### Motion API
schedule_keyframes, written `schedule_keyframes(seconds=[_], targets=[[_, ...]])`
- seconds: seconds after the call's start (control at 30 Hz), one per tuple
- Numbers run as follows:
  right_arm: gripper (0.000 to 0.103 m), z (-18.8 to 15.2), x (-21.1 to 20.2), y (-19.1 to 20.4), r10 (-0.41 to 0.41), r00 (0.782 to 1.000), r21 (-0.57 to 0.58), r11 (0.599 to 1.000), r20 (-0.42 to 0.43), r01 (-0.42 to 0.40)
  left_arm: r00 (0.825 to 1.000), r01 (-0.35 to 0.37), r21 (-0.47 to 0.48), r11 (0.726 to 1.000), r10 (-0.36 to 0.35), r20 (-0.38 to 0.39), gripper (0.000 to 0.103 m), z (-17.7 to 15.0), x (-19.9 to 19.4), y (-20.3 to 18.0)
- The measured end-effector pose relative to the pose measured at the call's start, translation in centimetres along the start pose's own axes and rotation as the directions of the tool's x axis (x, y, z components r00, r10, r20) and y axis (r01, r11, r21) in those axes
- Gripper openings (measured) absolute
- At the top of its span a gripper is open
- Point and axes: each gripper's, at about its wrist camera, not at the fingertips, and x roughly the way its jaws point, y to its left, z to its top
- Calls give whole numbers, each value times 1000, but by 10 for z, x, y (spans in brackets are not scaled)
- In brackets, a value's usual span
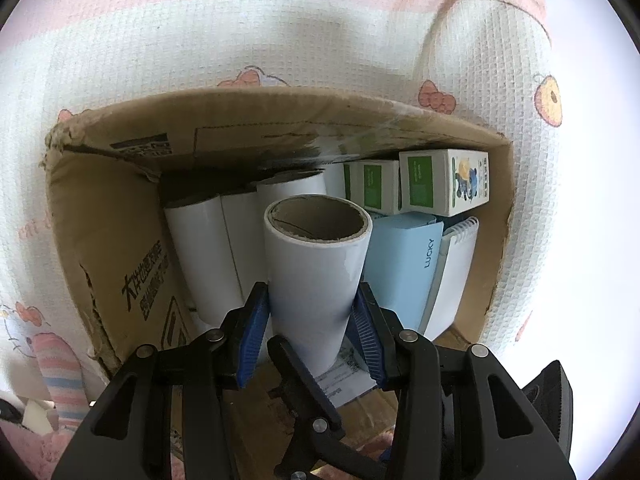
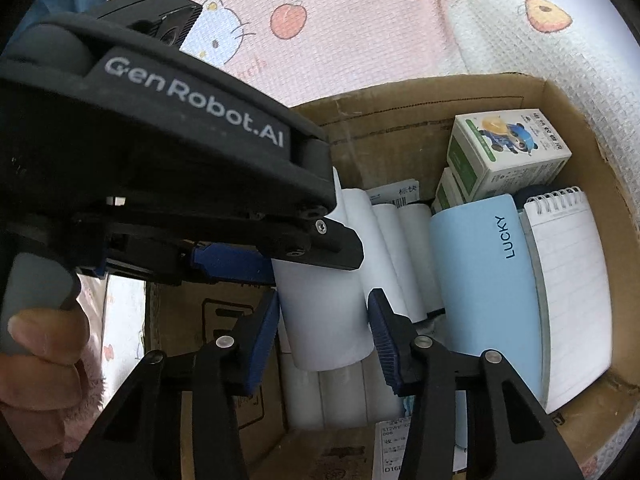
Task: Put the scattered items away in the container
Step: 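Lower the left tool's tube among the white rolls and open its fingers, then raise both open tools up out of the box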
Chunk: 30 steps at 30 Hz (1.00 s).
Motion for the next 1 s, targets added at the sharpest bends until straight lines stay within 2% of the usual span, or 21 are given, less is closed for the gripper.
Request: schedule_keyframes(seconds=[0.17,0.2,0.23,0.3,0.4,0.53,0.67,0.73,0.87,1.0], targets=[[42,0,-3,-1,42,999,6,999,1,-42,999,-41,108,993,40,17,47,-16,-16,11],[42,1,-4,-1,56,998,7,998,4,-56,998,-50,119,992,45,43,49,-37,-20,2],[42,1,-4,0,72,997,7,997,1,-72,996,-68,142,988,58,71,51,-20,-19,17],[42,2,-3,2,78,997,6,997,-4,-78,992,-93,184,978,74,106,54,-16,-34,26],[41,4,0,2,108,994,22,994,-13,-108,990,-88,210,974,62,126,55,-14,-38,20],[40,6,4,4,103,994,20,995,-35,-102,983,-124,257,958,84,161,55,-4,-31,21],[39,8,10,4,108,993,34,994,-55,-106,977,-169,356,919,108,185,55,-10,-22,21],[39,10,12,3,97,994,42,995,-59,-95,971,-195,390,900,123,204,53,-11,-12,15],[39,12,21,5,80,993,48,996,-83,-76,973,-204,455,867,129,191,45,-13,0,7],[39,14,29,11,58,994,38,998,-98,-54,971,-226,494,840,152,185,34,-13,10,4]])
